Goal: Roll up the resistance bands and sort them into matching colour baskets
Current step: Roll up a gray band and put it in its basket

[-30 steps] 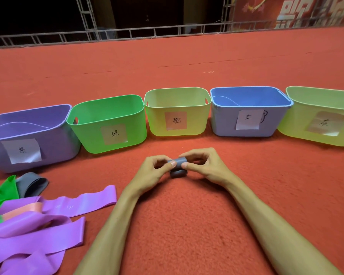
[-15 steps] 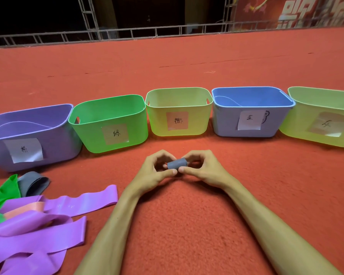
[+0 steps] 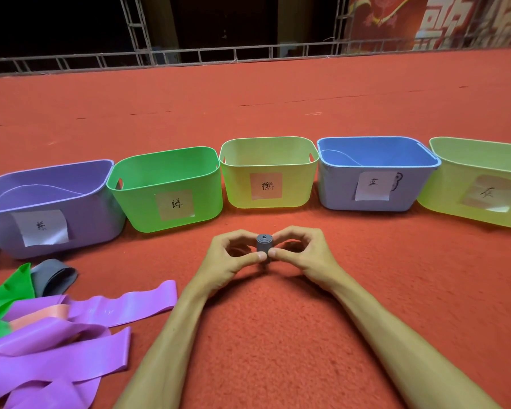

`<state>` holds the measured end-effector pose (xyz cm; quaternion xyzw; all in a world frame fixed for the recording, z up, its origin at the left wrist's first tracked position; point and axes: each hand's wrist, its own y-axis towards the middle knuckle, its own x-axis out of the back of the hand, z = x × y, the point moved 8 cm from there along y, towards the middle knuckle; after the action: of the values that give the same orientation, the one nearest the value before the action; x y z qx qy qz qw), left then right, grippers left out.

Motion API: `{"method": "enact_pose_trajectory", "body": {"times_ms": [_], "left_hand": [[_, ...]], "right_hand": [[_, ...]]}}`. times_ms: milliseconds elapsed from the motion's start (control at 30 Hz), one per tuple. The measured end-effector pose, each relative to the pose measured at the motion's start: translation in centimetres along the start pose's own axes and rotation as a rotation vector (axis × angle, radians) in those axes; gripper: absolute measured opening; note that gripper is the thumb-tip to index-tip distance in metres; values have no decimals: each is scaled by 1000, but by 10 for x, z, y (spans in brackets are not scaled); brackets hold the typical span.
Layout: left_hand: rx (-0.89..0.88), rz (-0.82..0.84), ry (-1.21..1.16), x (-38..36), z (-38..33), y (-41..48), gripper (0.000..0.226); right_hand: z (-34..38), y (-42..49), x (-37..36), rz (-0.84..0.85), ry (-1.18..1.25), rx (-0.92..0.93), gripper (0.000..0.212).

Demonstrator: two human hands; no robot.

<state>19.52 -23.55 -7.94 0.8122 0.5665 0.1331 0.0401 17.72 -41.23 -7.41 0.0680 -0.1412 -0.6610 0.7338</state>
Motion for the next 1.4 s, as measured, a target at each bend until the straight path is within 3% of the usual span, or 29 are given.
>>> {"method": "enact_pose_trajectory", "body": {"times_ms": [200, 367, 500, 667, 833, 1000, 1167, 1400], "left_hand": [[-17, -22, 31, 0, -10, -1, 29], [-129, -100, 186, -17, -51, 8, 22], [-220, -41, 204, -66, -94, 42, 20], [-277, 88, 95, -177, -157, 111, 17], [-311, 171, 182, -282, -201, 192, 15], [-170, 258, 287, -359, -201, 276, 25], [-25, 284, 504, -419, -165, 329, 46], [-7, 324, 896, -482, -139, 364, 45]], "right_hand": [[18, -2, 5, -1, -161, 30, 18], [57, -3, 32, -85, -226, 121, 21], [88, -9, 93, -176, -270, 180, 20], [133, -13, 221, -336, -317, 180, 25], [149, -4, 354, -433, -426, 75, 13], [139, 27, 450, -366, -562, -48, 14], [92, 54, 506, -242, -702, -245, 15], [36, 70, 552, -142, -885, -486, 18]]}}
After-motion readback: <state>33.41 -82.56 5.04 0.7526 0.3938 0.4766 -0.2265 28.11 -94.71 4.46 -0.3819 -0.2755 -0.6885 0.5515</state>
